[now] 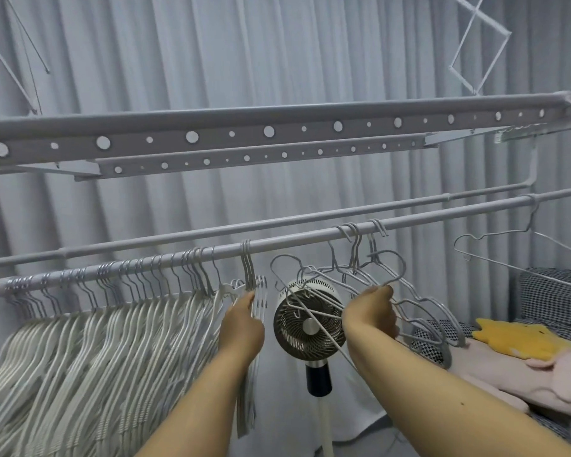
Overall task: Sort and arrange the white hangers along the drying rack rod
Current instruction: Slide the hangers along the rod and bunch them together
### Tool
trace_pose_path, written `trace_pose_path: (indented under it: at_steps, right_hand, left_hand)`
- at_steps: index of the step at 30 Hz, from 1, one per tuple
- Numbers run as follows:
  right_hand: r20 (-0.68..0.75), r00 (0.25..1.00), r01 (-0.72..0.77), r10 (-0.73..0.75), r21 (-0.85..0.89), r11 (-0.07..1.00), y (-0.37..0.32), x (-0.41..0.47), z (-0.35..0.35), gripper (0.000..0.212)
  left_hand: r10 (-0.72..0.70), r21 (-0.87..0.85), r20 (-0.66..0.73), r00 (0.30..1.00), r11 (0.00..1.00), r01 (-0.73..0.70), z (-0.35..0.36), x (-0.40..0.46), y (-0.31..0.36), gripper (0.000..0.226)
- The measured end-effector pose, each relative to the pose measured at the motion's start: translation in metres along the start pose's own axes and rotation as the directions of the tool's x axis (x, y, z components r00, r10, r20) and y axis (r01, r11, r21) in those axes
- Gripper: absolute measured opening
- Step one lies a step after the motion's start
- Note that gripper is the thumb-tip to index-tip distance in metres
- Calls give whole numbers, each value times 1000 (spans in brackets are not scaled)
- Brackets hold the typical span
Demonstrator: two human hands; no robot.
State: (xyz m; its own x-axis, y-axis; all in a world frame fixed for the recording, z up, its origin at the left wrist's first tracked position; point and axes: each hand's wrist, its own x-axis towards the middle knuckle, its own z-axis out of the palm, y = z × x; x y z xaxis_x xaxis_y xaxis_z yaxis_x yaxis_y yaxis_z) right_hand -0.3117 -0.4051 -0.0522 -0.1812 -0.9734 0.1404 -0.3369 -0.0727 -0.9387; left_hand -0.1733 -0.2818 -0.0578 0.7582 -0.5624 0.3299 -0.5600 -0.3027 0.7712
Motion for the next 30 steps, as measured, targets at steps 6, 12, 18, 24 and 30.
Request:
trace_pose_path:
  at_steps: [6,12,18,24,30]
  right_hand:
    - [248,965,56,-80,103,993,-31,-11,26,26]
    - [448,872,105,-197,222,970,-71,-15,54,28]
    - [609,742,149,-281,259,954,-81,-16,84,21]
    - [661,692,157,-290,255,954,-79,-19,93,31]
    - [721,612,168,-325,284,944,-69,-28,83,40]
  left_hand:
    - [31,-14,-3,1000,999,-31,0,0,1,52]
    - [-22,-78,12,1000,997,23,3,5,-1,55]
    - [-57,-134,18,998,989,58,4,6,-1,57]
    - [-66,-124,15,998,990,67,7,5,2,59]
    - [-65,-137,31,997,988,68,8,2,6,63]
